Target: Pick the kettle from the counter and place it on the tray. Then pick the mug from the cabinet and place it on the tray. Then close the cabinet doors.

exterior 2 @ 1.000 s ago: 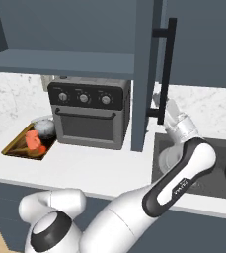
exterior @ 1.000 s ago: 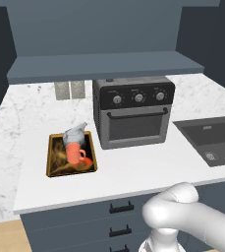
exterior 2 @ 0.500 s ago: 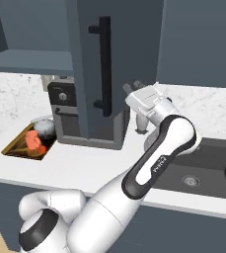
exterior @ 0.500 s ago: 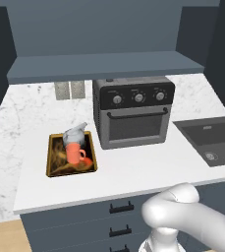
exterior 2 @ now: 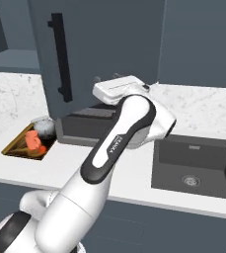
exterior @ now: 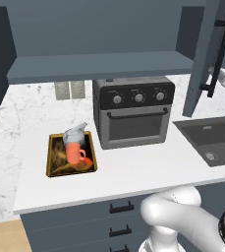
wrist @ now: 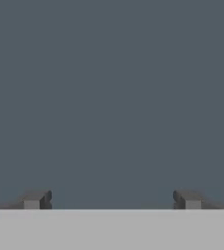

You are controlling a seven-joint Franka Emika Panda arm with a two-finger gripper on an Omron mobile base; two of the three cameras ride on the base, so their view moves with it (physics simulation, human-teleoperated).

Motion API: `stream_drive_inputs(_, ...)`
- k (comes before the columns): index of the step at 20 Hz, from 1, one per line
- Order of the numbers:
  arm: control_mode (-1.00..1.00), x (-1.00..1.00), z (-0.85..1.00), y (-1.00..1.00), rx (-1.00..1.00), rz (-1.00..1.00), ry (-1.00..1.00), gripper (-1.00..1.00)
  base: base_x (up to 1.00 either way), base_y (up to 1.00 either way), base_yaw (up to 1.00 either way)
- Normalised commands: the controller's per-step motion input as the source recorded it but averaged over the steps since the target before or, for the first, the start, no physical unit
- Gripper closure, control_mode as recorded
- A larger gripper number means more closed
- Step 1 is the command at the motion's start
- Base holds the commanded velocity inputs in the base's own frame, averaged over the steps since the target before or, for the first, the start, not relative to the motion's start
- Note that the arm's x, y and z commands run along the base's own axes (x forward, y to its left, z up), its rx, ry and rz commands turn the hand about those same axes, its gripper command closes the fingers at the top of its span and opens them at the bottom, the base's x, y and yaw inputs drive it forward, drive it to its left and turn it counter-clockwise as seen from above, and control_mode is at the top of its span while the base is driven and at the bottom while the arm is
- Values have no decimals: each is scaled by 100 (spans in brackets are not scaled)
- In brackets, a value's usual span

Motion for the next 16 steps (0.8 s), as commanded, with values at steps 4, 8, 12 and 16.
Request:
stream_drive_inputs(4,-100,25,12,94,-16,-29,0,-100,0,0,0)
stream_drive_inputs(8,-100,42,7,87,-17,-33,2,-100,0,0,0)
stream_drive_inputs(12,-100,68,1,65,-17,-37,11,-100,0,0,0)
stream_drive_inputs(16,-100,89,0,45,-15,-33,15,-100,0,0,0)
